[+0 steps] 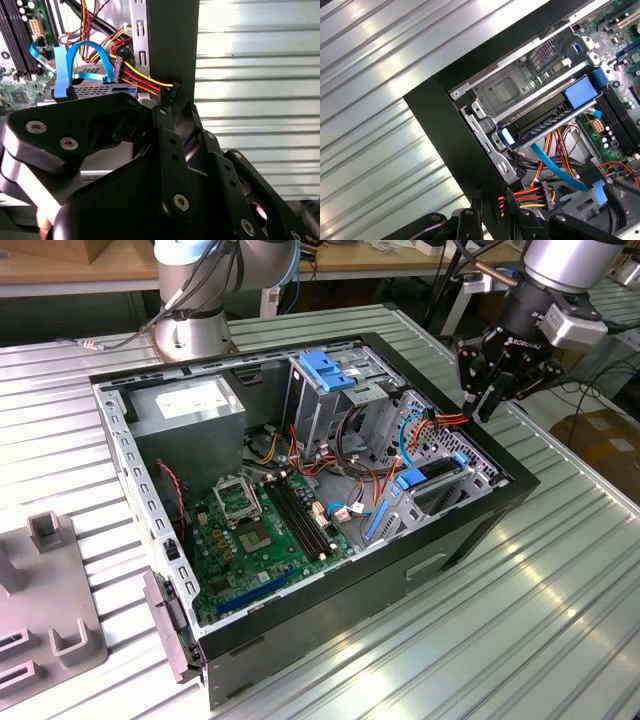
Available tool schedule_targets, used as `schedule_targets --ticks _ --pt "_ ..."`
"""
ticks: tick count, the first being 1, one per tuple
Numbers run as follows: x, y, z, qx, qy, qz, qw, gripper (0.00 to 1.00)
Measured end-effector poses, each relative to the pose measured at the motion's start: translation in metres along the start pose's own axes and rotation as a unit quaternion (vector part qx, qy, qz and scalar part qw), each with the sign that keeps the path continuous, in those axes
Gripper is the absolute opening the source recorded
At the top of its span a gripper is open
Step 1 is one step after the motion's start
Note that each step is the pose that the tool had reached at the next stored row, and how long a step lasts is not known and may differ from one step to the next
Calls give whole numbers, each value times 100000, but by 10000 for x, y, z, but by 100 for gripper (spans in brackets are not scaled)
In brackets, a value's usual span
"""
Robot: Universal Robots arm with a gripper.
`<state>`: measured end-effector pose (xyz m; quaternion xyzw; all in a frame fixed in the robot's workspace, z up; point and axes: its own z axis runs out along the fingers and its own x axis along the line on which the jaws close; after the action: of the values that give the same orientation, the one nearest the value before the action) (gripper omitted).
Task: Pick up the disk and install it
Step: 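Insert the first disk wire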
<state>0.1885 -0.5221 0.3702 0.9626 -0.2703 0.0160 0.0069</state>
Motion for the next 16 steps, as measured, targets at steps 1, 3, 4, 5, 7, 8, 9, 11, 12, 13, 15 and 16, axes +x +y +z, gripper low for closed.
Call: schedule_targets --ticks 1,3,4,5,7,8,9,11,12,13,15,16 --pt "-1 1 8 181 -84 -1011 99995 31" --pt "-3 1 18 386 -180 -1982 99979 31" --pt "-4 1 27 480 -227 -2460 99968 31" --pt "-5 0 33 533 -252 -2800 99959 31" --pt "-9 -5 55 723 -341 -3770 99926 31" --pt "-9 -5 55 731 -344 -3784 99925 31" --pt "-9 -5 55 736 -346 -3790 99925 30" --pt "-9 -5 47 637 -295 -3811 99925 17" --pt "-9 -5 39 479 -201 -3818 99926 17" --pt "-10 -4 35 452 -188 -3823 99926 17" --pt "-12 -2 33 435 -182 -3709 99930 17" --pt "-13 -2 33 419 -178 -3436 99940 17"
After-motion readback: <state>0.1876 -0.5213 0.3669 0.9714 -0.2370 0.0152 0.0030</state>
